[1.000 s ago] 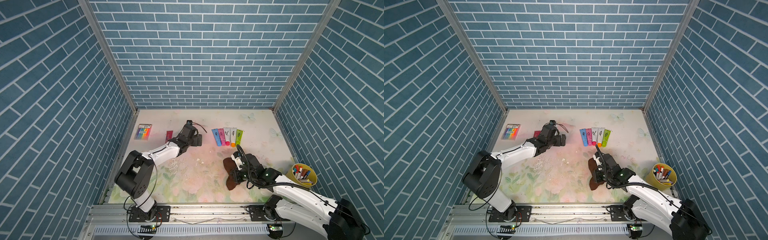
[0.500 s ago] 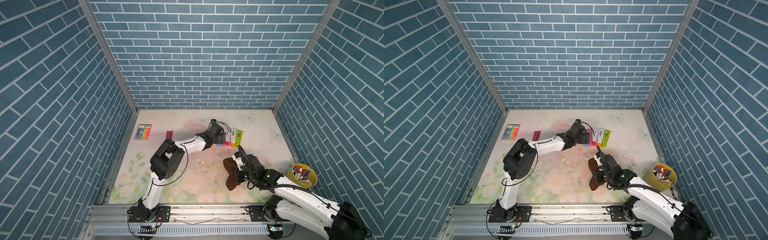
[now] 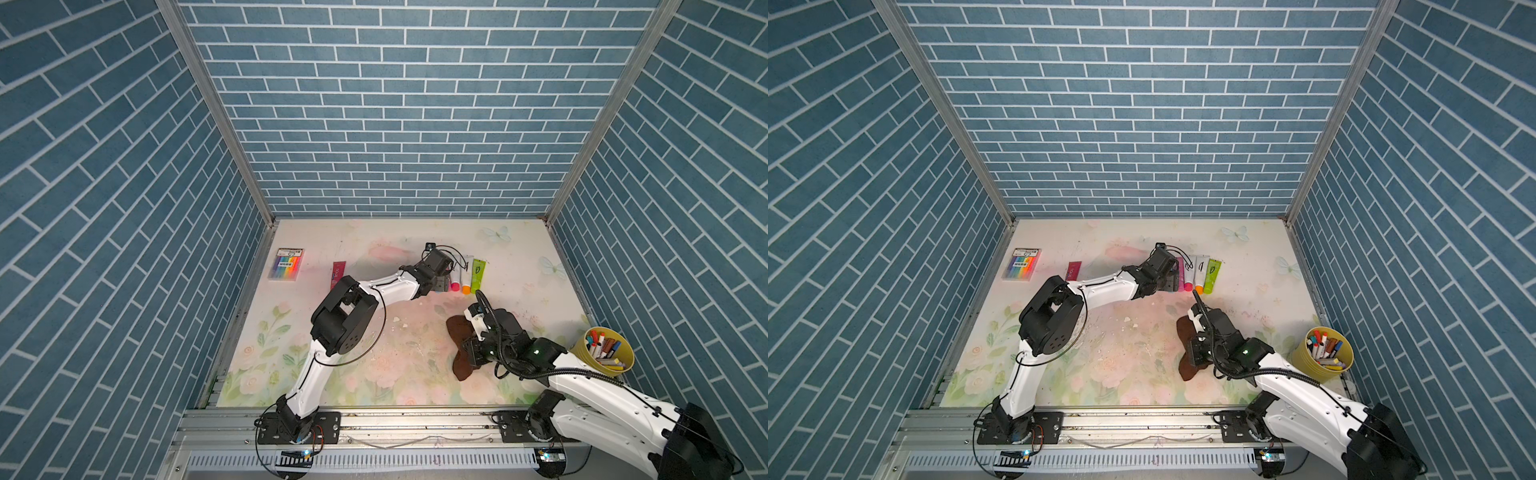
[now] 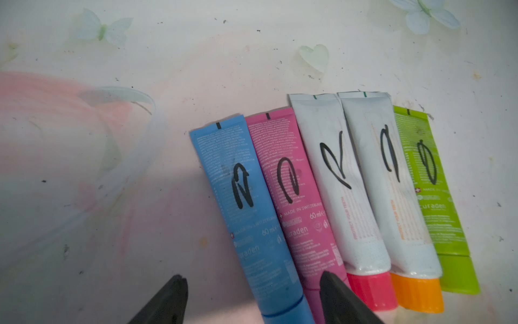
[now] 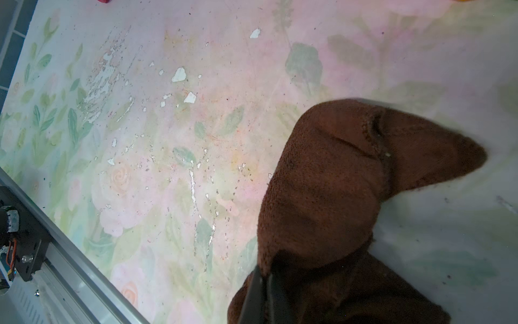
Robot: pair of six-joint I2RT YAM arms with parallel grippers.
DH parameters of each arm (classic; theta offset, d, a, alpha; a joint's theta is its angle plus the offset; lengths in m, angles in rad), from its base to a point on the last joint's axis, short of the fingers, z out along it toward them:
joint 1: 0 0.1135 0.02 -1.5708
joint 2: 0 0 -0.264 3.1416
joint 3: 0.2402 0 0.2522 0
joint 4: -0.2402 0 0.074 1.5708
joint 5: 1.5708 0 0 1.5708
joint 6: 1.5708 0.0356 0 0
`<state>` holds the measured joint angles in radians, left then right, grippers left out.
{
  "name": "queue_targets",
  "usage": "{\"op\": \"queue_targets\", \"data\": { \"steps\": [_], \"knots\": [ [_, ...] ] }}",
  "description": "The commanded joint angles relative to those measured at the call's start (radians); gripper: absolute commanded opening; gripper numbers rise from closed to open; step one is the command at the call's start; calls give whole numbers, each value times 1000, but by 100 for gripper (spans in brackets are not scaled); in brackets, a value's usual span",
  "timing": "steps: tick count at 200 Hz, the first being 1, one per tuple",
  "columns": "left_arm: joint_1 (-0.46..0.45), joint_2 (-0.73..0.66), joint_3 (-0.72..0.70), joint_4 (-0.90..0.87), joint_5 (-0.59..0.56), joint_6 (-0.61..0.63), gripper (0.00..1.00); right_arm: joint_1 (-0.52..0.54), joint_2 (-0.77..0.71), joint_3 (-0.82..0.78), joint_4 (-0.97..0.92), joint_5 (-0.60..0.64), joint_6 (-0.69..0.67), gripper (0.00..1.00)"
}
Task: Wipe the surface of the toothpaste tube
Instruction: Move the toothpaste to the center of the board.
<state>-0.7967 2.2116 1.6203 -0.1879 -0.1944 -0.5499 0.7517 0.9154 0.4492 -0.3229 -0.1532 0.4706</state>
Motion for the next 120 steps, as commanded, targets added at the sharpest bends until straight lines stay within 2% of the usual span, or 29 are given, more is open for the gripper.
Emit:
{"op": "queue_targets", "data": {
  "steps": [1,35,96,120],
  "knots": [
    [-10,47,31,-41,-10,4,78,4,-4,-8,-12,7,-6,0],
    [-22,59,39,-69,-18,8,75,3,-5,-7,-11,8,-6,0],
    [-27,42,38,-127,-67,15,57,3,-6,-7,-14,10,-6,0],
    [-27,27,25,-131,-73,18,57,1,-5,-7,-12,9,-6,0]
  ]
}}
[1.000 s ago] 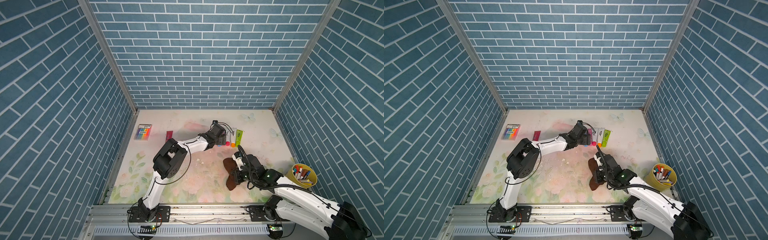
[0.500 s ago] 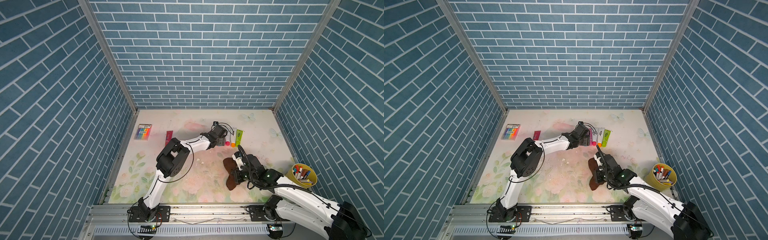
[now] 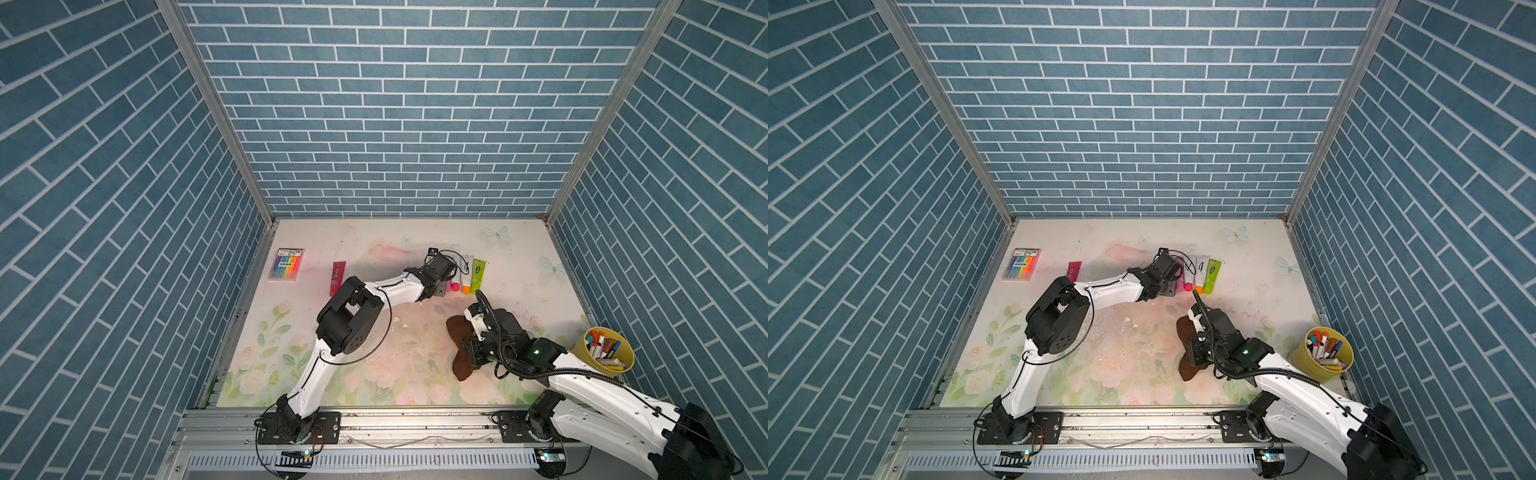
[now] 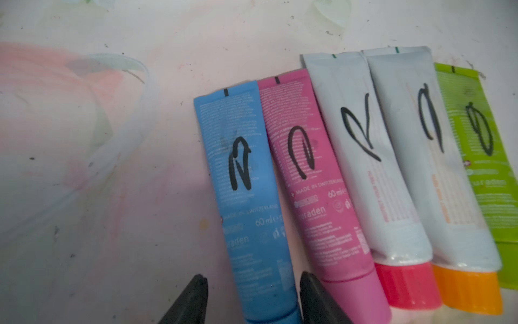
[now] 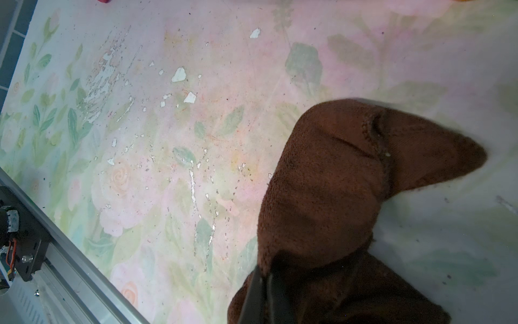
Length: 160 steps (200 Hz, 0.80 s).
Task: Wipe the surface of the toothpaste tube
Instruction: Move the toothpaste to the center of the board.
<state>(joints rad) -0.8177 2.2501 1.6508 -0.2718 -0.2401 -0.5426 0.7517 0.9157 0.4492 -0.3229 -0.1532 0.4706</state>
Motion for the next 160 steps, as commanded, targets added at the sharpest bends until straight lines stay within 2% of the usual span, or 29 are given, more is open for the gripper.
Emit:
{"op": "queue_targets", "data": {
  "steps": [1,41,78,119,160],
  "knots": [
    [-6,-11,-5,-47,-27,12,56,2,-6,-8,-11,8,-6,0],
    [-6,3,-13,-55,-37,19,50,3,-6,-7,-14,9,-6,0],
    [-6,-47,-93,-26,-48,27,35,2,-29,-13,-18,17,-4,0],
    [-6,-130,-260,111,24,50,41,3,-17,-7,-24,23,-4,0],
    [-8,-136,-287,106,31,91,31,3,-18,-3,-30,29,-4,0]
  ]
}}
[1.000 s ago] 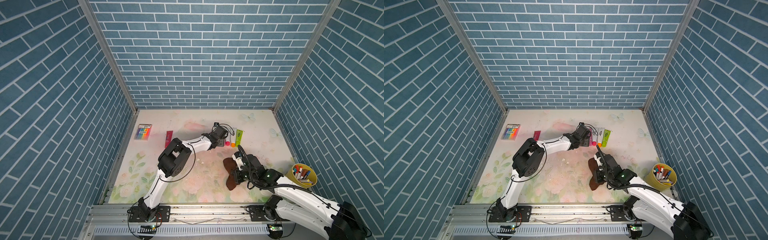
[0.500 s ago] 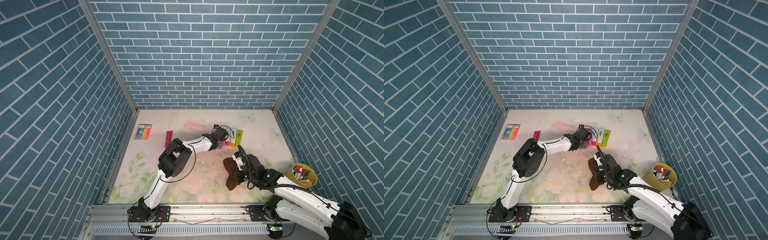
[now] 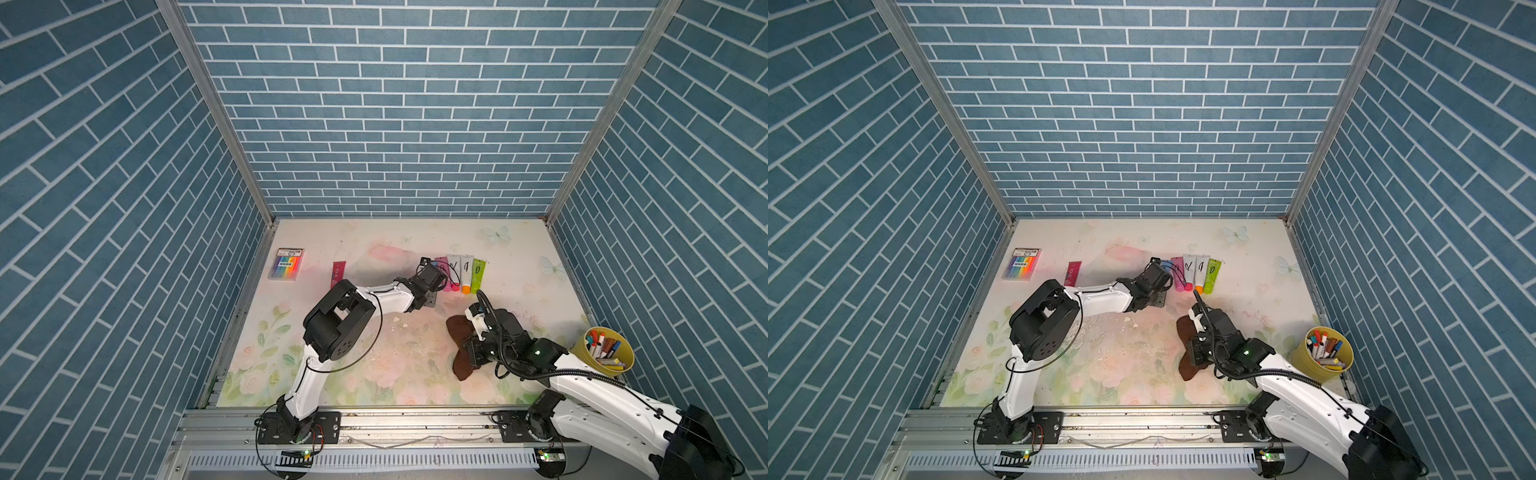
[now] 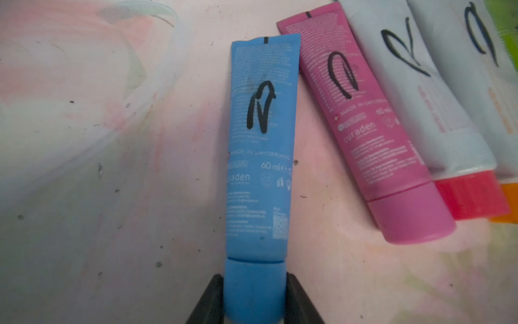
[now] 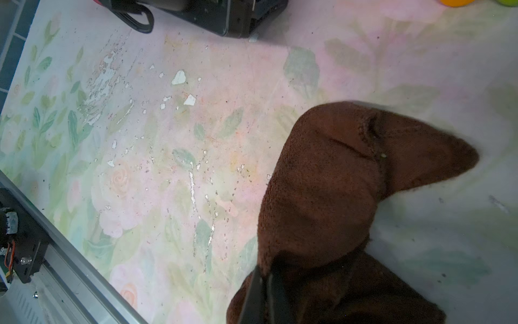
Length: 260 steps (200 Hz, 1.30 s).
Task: Wipe the surface of the toothpaste tube
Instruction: Move the toothpaste to the center of the board.
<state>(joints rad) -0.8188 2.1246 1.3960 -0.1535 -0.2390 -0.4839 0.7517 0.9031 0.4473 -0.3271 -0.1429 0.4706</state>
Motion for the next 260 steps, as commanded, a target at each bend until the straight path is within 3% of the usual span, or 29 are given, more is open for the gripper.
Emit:
{"op": "queue_targets", "data": {
  "steps": [1,30,60,88,122,142,213,241,260],
  "knots": [
    [-8,-11,-35,-11,30,33,30,3,-7,-1,-28,19,-3,0],
    [-10,-75,-101,35,36,85,24,3,-34,-1,-42,28,-1,0],
    [-10,-106,-115,73,56,153,58,0,-32,1,-45,42,-3,0],
    [-6,-89,-92,108,59,160,62,0,-24,2,-42,42,-3,0],
    [-5,-24,-33,86,72,158,52,0,-27,0,-41,40,-3,0],
    [-5,-14,-26,61,60,151,51,-1,-28,0,-43,40,-3,0],
    [-5,-73,-131,60,66,187,26,-9,-37,26,-102,88,23,0],
    [-8,-139,-225,84,99,201,19,-11,19,39,-119,60,62,42],
    [-19,-237,-338,115,126,199,18,-10,26,34,-139,62,83,54]
  ]
}}
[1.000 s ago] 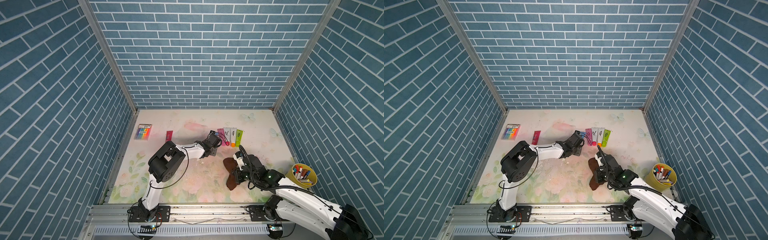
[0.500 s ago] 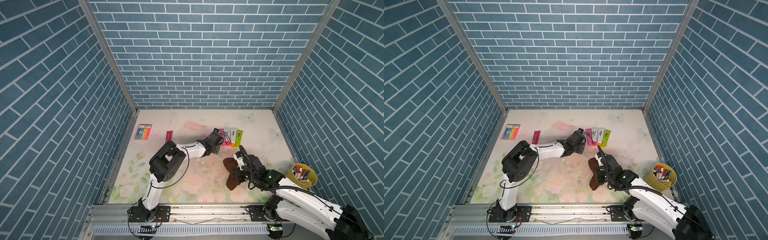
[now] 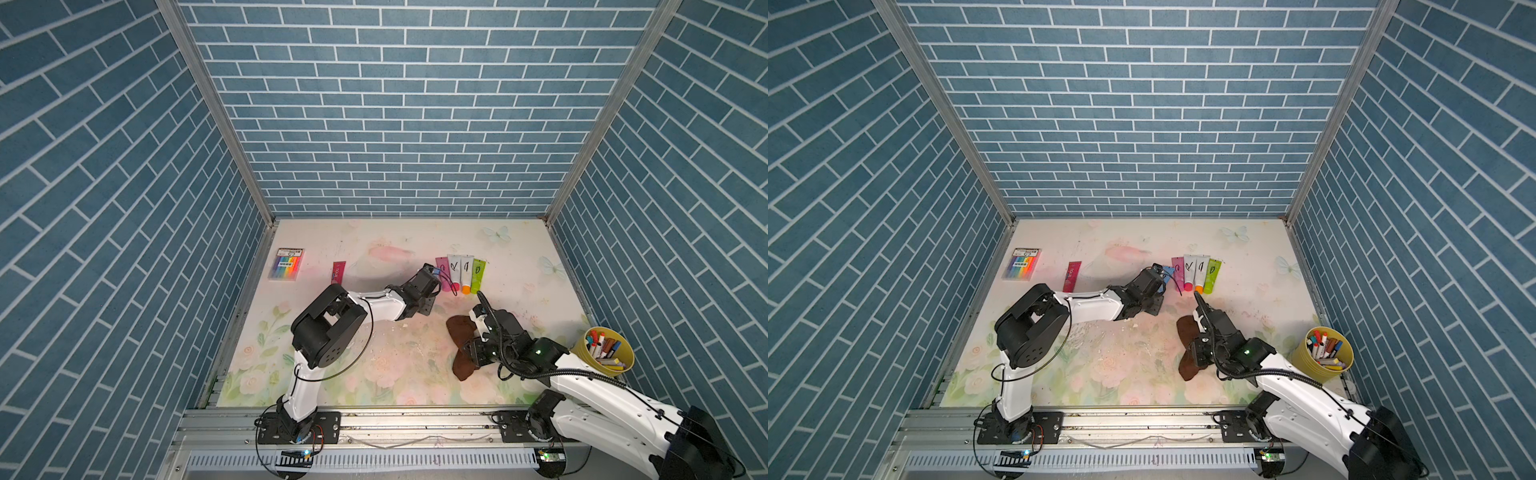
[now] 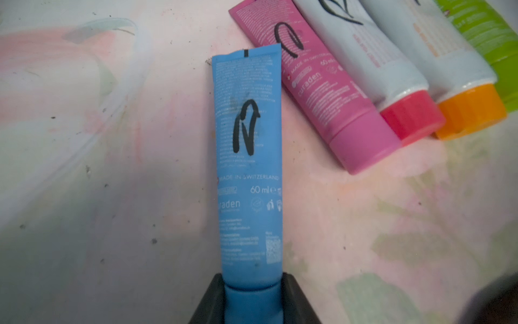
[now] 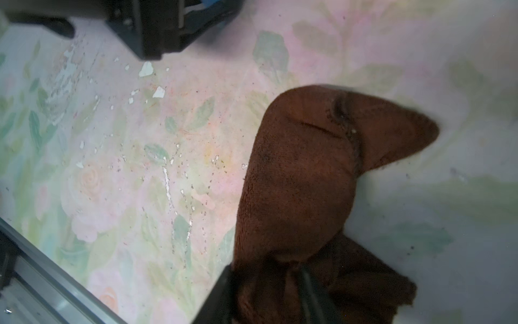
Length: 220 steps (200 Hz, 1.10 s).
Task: Wipe the surface of the toothpaste tube
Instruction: Move the toothpaste to the center of the board, then wipe the dirt from the toothpaste tube.
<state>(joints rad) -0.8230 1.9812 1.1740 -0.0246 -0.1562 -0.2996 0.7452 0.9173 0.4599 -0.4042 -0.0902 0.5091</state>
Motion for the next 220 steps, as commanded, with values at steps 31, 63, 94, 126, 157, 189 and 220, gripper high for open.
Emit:
{"op": "queue_targets", "data": {
  "steps": [31,63,94,126,157,189,220],
  "knots": [
    [-61,-280,-314,27,45,19,18,-3,-43,0,-76,8,68,58],
    [-149,-401,-426,59,15,30,22,-2,-31,-29,15,-40,86,52],
    [-192,-442,-493,114,28,46,25,-1,71,-20,85,-76,86,47],
    [-193,-462,-539,147,37,61,37,-2,114,-9,104,-69,82,39],
    [-193,-482,-570,165,40,59,51,-3,91,18,66,-17,66,4],
    [-194,-507,-618,199,36,39,54,-4,48,77,42,-13,19,0],
    [-194,-530,-657,245,24,19,47,-3,121,132,111,-62,-17,0]
  ]
}}
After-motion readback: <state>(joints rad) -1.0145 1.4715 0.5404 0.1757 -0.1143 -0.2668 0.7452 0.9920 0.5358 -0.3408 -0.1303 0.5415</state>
